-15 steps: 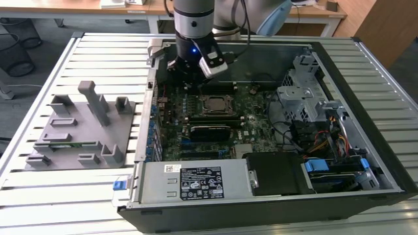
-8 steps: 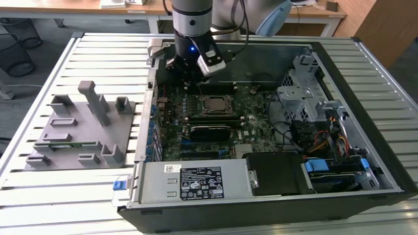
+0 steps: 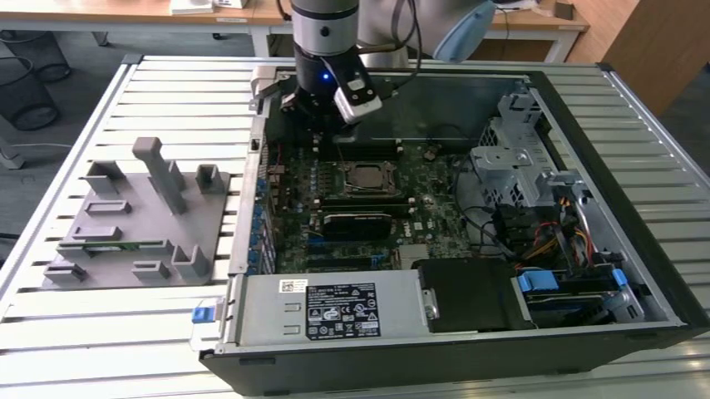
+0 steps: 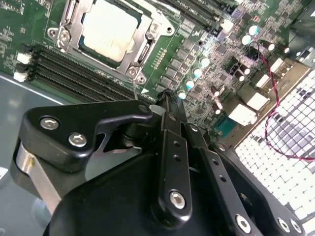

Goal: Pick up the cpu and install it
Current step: 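Install the first cpu locking lever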

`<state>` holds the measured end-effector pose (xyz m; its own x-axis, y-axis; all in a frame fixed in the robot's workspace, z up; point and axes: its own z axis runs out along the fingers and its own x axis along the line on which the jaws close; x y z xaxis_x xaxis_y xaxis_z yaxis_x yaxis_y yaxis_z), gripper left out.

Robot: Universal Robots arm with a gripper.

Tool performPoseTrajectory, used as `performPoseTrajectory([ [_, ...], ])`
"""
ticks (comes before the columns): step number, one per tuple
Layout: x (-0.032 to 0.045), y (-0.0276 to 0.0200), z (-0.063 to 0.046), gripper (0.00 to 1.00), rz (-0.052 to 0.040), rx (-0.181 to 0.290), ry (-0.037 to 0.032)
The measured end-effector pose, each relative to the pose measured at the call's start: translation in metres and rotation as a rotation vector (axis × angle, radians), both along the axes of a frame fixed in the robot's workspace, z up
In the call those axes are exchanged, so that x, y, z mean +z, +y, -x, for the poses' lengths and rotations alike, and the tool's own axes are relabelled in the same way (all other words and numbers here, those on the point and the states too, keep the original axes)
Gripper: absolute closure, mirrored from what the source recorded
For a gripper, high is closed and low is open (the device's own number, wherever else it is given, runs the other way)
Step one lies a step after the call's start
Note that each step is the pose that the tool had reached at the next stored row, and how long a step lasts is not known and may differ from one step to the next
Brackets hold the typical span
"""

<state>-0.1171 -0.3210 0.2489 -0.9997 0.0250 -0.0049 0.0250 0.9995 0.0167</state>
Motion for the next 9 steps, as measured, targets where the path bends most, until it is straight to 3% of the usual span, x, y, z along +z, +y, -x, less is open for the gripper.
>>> performPoseTrajectory([
  [9, 0.0028, 0.0105, 0.0003, 0.89, -0.0050, 0.000, -0.0004],
])
